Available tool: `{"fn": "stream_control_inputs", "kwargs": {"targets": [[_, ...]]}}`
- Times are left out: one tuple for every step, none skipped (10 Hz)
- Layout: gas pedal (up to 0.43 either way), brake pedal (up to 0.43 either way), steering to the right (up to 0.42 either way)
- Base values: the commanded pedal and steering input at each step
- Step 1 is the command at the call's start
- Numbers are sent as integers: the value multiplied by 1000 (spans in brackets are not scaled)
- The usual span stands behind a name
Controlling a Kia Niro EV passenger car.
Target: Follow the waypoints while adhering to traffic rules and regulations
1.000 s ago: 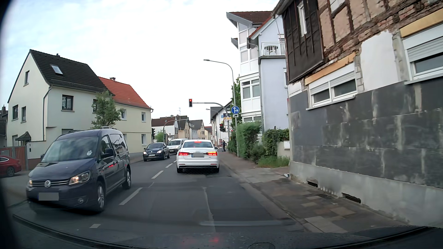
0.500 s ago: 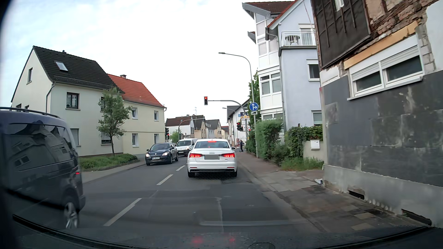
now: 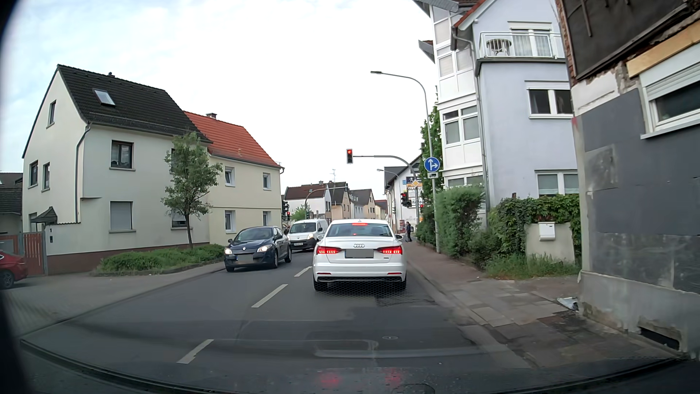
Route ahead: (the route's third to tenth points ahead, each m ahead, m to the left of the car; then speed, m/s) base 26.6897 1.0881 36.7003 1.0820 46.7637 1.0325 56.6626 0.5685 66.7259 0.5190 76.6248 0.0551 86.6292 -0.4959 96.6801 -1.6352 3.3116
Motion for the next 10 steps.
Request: {"fn": "stream_control_inputs", "kwargs": {"targets": [[0, 140, -104], [0, 152, -98], [0, 165, -90], [0, 171, -79], [0, 189, -67], [0, 201, -57], [0, 213, -45], [0, 226, -35], [0, 244, -23], [0, 250, -14]]}}
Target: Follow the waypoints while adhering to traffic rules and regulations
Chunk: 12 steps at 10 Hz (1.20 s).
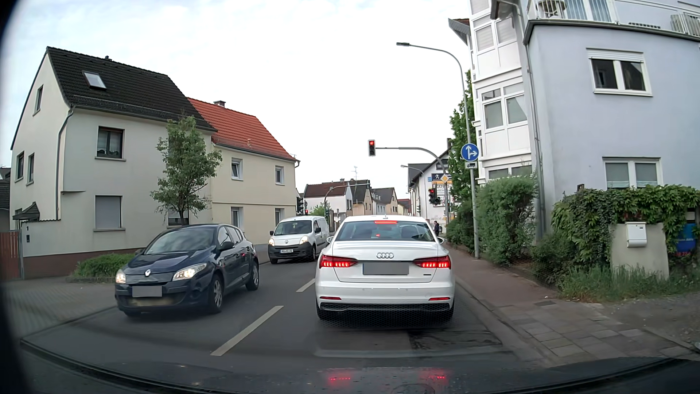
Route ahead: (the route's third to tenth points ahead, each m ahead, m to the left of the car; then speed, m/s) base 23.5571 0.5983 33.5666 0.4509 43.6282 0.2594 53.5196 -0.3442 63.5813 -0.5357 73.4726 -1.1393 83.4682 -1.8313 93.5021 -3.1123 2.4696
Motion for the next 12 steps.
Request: {"fn": "stream_control_inputs", "kwargs": {"targets": [[0, 250, -6], [0, 256, -3], [0, 268, -3], [0, 280, 0], [0, 280, 0], [0, 280, 0], [0, 280, 0], [0, 287, 0], [0, 287, 0], [0, 287, -1], [0, 287, -2], [0, 287, -2]]}}
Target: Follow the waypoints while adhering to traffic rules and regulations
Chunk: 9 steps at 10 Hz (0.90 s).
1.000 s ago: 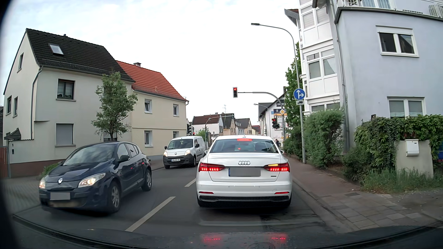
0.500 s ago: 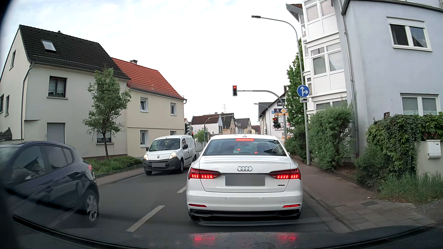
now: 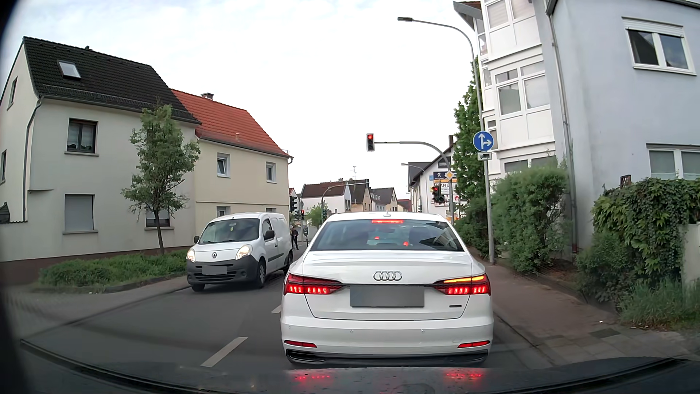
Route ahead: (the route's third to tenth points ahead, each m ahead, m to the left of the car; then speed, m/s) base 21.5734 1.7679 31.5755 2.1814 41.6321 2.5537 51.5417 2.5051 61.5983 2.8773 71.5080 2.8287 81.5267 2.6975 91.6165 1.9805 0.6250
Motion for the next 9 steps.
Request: {"fn": "stream_control_inputs", "kwargs": {"targets": [[0, 268, -2], [0, 256, -2], [0, 232, -2], [0, 226, -2], [0, 220, -2], [0, 220, -2], [0, 213, -2], [0, 213, -2], [0, 213, -4]]}}
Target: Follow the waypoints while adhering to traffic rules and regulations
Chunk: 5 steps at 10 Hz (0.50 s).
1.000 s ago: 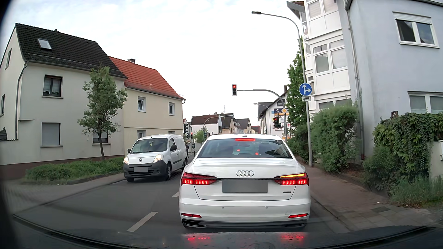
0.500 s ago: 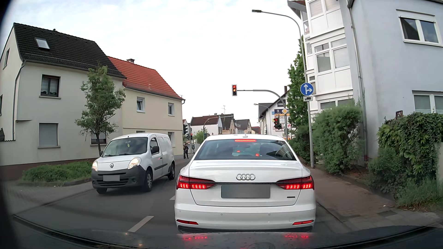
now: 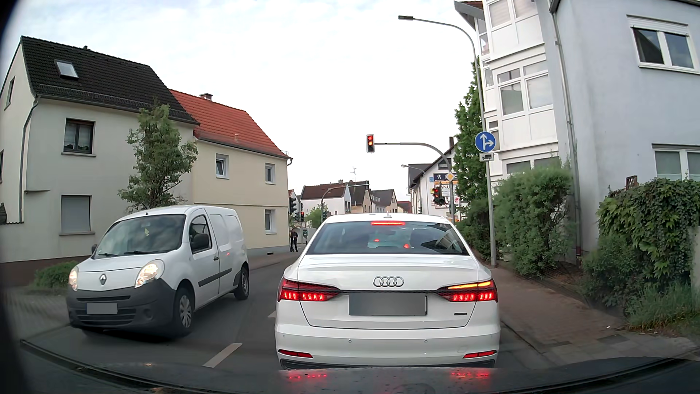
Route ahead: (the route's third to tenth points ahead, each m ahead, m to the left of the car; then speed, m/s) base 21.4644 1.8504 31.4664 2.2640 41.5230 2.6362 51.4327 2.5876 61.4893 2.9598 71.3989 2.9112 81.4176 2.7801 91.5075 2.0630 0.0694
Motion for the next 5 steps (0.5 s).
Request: {"fn": "stream_control_inputs", "kwargs": {"targets": [[0, 220, -5], [0, 232, -5], [0, 238, -5], [0, 238, -5], [0, 244, -5]]}}
